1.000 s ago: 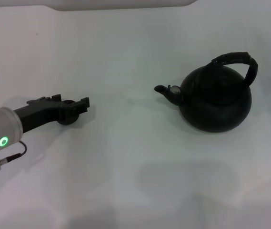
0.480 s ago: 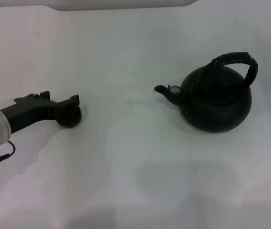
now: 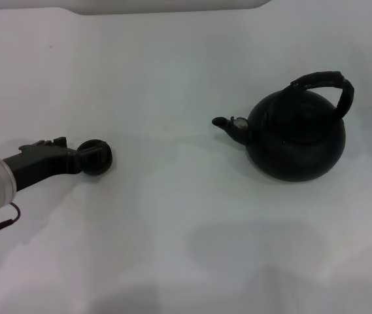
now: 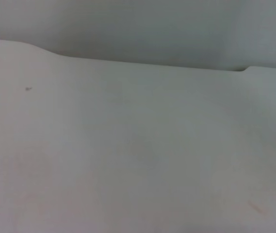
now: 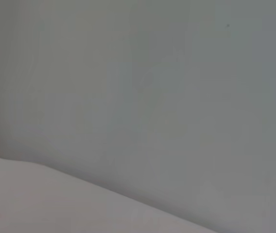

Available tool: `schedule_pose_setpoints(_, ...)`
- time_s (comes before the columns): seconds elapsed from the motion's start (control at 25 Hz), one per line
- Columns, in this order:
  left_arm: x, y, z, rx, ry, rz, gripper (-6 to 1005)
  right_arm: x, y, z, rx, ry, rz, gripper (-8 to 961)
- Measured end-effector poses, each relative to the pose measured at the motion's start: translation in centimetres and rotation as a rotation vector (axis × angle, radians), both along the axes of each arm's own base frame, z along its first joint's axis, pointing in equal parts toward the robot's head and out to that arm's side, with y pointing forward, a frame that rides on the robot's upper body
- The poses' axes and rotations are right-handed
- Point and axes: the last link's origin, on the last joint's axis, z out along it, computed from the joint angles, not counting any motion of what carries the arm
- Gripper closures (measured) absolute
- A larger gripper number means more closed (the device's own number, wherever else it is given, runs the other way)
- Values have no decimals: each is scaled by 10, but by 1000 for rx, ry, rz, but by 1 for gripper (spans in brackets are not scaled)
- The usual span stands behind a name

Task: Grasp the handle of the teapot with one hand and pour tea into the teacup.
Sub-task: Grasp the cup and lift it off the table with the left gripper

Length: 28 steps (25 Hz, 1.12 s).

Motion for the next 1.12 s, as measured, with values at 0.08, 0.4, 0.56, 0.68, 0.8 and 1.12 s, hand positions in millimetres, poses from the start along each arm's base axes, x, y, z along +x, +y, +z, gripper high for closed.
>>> schedule_pose_setpoints(0.08, 0, 0, -1, -2, -1, 0, 116, 0, 0, 0, -2, -1, 1, 81)
schedule_pose_setpoints(0.4, 4, 2, -4, -29, -8, -13, 118, -1, 0, -1, -3, 1, 5, 82)
schedule_pose_setpoints(0.56, 2, 1, -6, -37, -8, -5, 118, -1, 0, -1, -2, 2, 5, 81)
schedule_pose_setpoints(0.68, 1, 1, -7, -38, -8, -2, 119, -1, 0, -1, -1, 2, 3, 81)
schedule_pose_setpoints(0.8, 1, 1, -6, -38, -11, 5, 119, -1, -1, -1, 0, 2, 3, 81)
schedule_pose_setpoints(1.12, 2, 2, -7, -54, -23, 11, 121, -2, 1, -1, 0, 3, 6, 82)
